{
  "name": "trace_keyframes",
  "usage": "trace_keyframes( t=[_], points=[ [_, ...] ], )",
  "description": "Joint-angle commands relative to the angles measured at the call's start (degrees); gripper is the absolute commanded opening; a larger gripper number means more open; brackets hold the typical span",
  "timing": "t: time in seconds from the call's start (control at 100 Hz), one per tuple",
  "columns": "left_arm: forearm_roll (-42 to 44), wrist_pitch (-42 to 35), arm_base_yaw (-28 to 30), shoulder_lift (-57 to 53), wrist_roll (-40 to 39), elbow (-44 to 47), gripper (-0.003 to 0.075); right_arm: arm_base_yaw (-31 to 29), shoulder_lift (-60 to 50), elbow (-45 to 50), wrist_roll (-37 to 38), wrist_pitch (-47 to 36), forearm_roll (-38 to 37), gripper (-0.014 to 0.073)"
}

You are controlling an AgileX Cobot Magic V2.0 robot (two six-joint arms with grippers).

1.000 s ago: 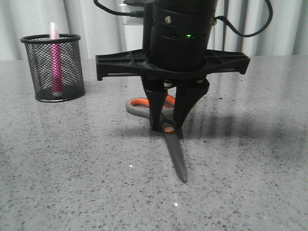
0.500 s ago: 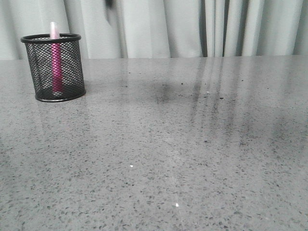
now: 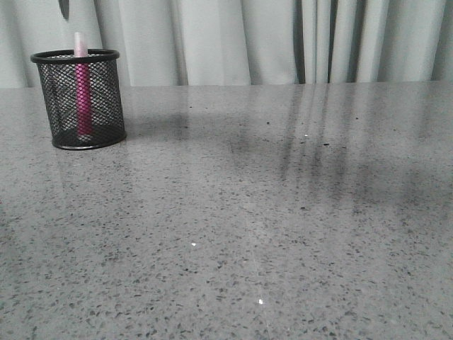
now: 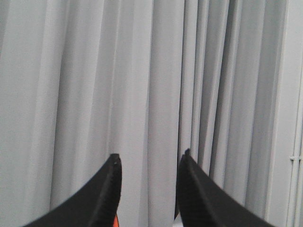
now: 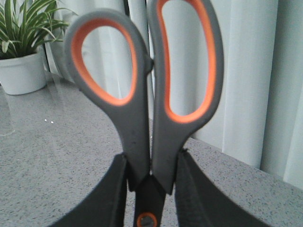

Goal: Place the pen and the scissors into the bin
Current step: 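Carry the scissors over the mesh cup and drop them in, blades down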

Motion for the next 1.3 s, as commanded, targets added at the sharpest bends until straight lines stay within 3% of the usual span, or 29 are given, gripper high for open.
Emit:
trace_keyframes(
  t=[0.0,0.35,0.92,1.04,1.21,1.29],
  points=[
    [-0.3,1.4,-0.4,-0.5,-0.3,-0.7,0.0249,-1.3,-1.7,-1.9,-0.2,-8.4,-0.4,-0.0069],
    [1.2,1.1,-0.4,-4.2,-0.3,3.9,0.0249,-1.6,2.0,4.2,-0.3,-15.1,-0.4,-0.0069],
    [1.7,-0.1,-0.4,-4.5,-0.3,4.1,0.0249,-1.8,2.0,10.8,-0.3,-14.0,0.1,-0.0062],
    [1.7,-0.1,-0.4,-4.6,-0.3,4.1,0.0249,-1.8,2.0,10.8,-0.3,-14.9,0.1,0.0071],
    [1.8,-0.1,-0.4,-5.4,-0.3,4.1,0.0249,-1.8,1.9,10.8,-0.3,-15.2,0.1,0.0393],
    [2.3,-1.2,-0.4,-6.2,-0.3,4.2,0.0249,-1.8,1.2,10.8,-0.3,-15.2,0.1,0.0458]
  ],
)
